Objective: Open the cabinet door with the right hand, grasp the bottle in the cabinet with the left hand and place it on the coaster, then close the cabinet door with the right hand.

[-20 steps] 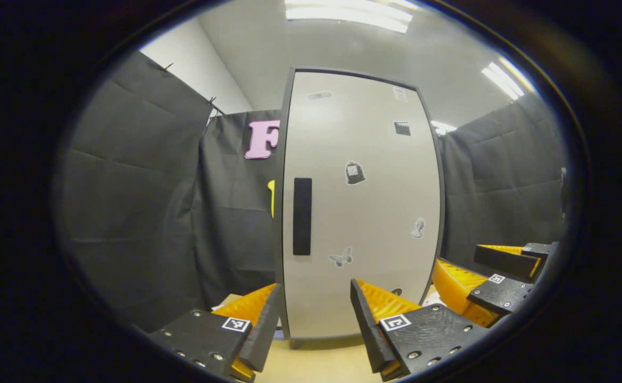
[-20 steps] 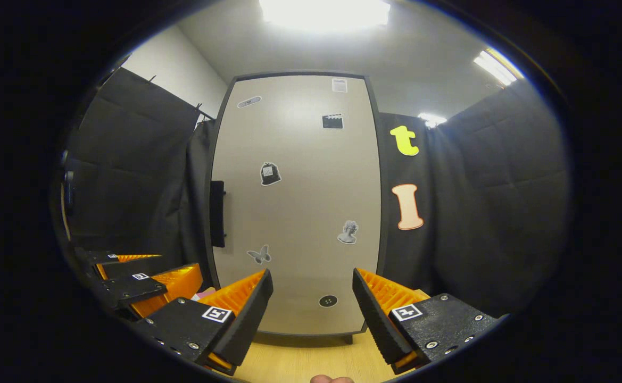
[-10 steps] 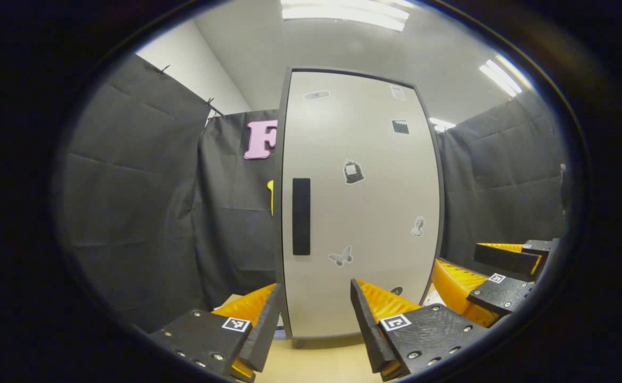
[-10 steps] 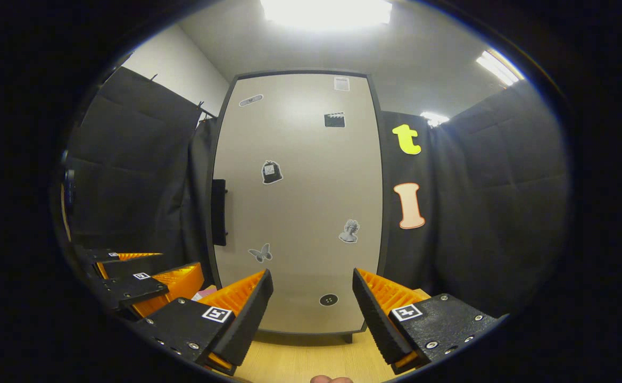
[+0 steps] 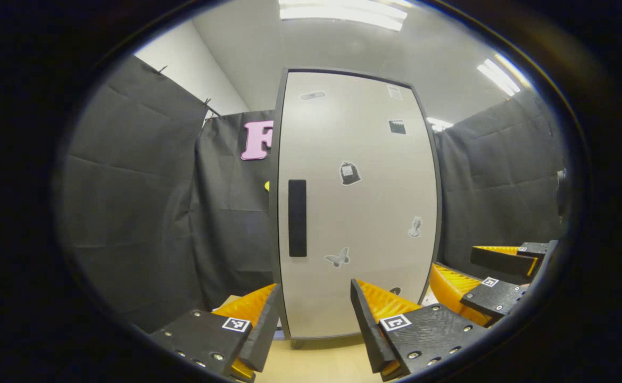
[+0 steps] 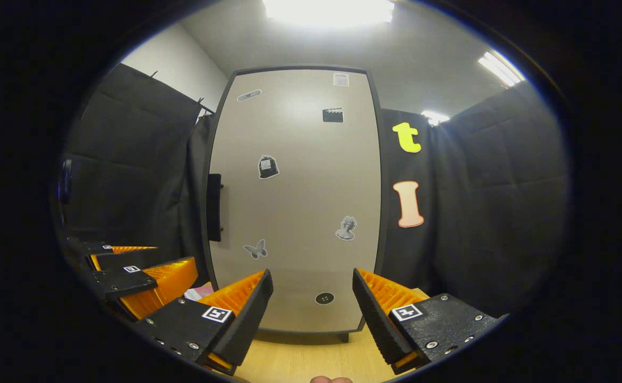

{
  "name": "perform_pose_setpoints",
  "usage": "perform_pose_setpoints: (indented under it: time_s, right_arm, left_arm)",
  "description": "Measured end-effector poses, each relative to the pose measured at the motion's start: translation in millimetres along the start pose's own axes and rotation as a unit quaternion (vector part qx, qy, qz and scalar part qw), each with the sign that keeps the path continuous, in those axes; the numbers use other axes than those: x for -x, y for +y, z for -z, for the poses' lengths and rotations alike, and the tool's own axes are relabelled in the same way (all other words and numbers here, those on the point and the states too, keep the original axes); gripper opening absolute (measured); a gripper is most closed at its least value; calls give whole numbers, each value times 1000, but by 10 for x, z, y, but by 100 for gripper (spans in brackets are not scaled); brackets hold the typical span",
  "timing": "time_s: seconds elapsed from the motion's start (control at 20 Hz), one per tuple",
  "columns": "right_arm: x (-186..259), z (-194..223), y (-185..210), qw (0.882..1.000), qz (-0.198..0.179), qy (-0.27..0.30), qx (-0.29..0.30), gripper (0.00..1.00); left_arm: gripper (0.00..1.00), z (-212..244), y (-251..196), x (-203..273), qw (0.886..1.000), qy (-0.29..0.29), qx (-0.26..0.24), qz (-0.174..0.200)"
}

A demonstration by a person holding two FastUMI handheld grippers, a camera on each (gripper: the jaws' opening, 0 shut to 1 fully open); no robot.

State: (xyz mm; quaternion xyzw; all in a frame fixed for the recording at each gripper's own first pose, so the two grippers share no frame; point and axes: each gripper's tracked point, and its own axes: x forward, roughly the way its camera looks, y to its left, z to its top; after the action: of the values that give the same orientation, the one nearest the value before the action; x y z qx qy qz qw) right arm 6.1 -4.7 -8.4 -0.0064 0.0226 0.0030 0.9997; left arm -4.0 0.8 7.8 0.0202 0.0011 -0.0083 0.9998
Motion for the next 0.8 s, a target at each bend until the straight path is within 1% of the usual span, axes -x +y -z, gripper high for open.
perform_pose_setpoints:
  time_s: [0.25, 0.45, 0.8]
  right_arm:
    - [-100, -52, 49, 1000, -6, -5, 6, 93]
    - [-229, -177, 194, 1000, -20, -17, 11, 93]
    - [-574, -406, 683, 998, -56, -32, 7, 93]
  left_arm:
    - [73, 66, 58, 45, 1000, 5, 1, -1]
    - [73, 129, 209, 141, 1000, 10, 0, -10]
    - [73, 309, 594, 364, 999, 25, -12, -34]
